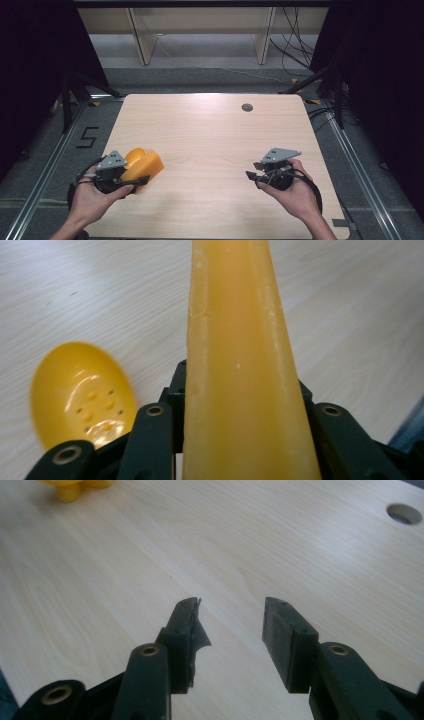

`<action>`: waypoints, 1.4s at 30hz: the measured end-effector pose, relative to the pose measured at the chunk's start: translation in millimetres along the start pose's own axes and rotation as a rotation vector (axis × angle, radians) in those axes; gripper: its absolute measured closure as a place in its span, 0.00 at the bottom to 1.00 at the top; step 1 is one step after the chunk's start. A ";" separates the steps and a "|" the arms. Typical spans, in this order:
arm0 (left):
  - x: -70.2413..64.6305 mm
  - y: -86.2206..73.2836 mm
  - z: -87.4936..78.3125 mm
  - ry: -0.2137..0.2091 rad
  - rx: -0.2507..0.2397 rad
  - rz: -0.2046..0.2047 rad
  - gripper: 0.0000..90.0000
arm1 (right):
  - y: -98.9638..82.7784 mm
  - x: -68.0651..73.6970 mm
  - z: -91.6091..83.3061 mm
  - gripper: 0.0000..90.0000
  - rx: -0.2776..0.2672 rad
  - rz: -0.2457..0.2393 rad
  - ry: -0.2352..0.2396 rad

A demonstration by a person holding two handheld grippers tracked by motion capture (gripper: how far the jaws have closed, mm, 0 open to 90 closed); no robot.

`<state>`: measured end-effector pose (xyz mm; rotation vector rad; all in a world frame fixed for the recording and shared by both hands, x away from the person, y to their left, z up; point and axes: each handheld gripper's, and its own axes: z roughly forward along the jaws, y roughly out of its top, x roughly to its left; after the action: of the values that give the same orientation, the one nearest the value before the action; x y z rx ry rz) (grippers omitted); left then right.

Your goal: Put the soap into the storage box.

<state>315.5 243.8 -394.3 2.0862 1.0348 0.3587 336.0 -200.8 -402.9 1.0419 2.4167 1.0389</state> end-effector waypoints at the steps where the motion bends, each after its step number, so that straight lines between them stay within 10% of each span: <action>1: 2.6 -1.4 -1.9 0.028 0.008 -0.016 0.68 | -2.6 -0.5 -0.3 0.66 0.009 0.021 -0.004; 11: 29.5 -8.8 -5.4 0.189 0.004 -0.218 0.68 | -21.4 -4.3 9.5 0.66 0.035 0.102 -0.009; 26: 61.1 -3.9 27.9 0.293 0.088 -0.312 0.68 | -23.8 0.5 16.3 0.66 0.054 0.092 -0.017; 42: 59.3 -4.0 44.2 0.328 0.100 -0.320 0.68 | -28.6 5.8 15.0 0.64 0.062 0.120 -0.025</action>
<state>374.6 268.5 -431.6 1.9429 1.5847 0.5045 325.6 -202.6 -433.9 1.2268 2.4063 0.9874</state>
